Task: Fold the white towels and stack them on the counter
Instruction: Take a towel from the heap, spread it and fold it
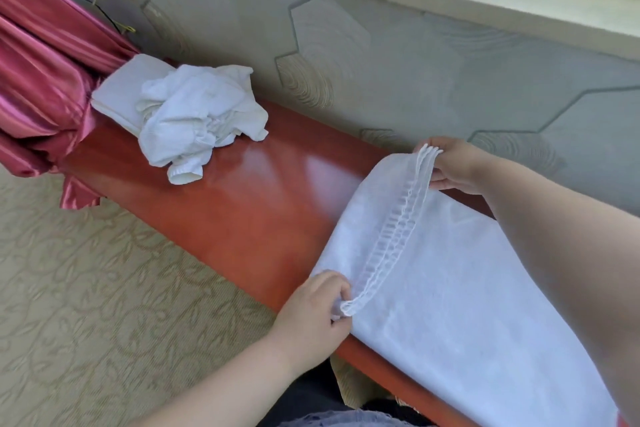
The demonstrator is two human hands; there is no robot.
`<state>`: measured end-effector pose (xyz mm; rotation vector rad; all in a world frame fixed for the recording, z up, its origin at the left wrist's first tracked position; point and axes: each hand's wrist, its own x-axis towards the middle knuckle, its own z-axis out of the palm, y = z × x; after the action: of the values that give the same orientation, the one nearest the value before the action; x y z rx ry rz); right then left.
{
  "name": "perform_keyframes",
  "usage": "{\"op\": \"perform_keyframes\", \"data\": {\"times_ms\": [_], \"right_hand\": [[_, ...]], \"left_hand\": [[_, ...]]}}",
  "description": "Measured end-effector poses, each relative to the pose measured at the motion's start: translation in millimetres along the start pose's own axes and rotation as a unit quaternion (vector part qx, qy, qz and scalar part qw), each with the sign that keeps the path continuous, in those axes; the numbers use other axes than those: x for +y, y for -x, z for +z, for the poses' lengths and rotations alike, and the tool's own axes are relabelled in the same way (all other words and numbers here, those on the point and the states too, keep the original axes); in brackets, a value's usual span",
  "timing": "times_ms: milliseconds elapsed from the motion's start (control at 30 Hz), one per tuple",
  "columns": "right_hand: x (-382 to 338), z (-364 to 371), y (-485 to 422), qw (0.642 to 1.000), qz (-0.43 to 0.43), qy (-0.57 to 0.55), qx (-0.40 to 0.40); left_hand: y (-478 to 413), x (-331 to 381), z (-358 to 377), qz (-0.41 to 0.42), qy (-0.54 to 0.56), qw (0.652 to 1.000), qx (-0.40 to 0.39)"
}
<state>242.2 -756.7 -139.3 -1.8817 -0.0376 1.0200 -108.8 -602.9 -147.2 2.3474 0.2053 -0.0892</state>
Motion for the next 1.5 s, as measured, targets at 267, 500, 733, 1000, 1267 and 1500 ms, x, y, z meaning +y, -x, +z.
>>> {"op": "perform_keyframes", "data": {"times_ms": [267, 500, 733, 1000, 1267, 1500], "right_hand": [[63, -46, 6, 0.985, 0.092, -0.129, -0.073], [81, -38, 8, 0.953, -0.032, 0.289, 0.083], [125, -34, 12, 0.949, -0.036, 0.285, 0.127], [126, -29, 17, 0.949, -0.049, 0.273, 0.147], [133, 44, 41, 0.778, -0.307, 0.519, 0.178], [148, 48, 3, 0.764, -0.171, 0.62, 0.049]], "left_hand": [[-5, 23, 68, 0.171, -0.165, 0.97, -0.059], [4, 24, 105, 0.205, -0.255, 0.938, -0.114], [3, 21, 116, 0.197, -0.312, 0.907, -0.205], [1, 28, 118, 0.208, -0.352, 0.886, -0.221], [-21, 7, 94, 0.091, -0.31, 0.945, -0.057], [-45, -36, 99, -0.06, -0.347, 0.928, -0.125]]}}
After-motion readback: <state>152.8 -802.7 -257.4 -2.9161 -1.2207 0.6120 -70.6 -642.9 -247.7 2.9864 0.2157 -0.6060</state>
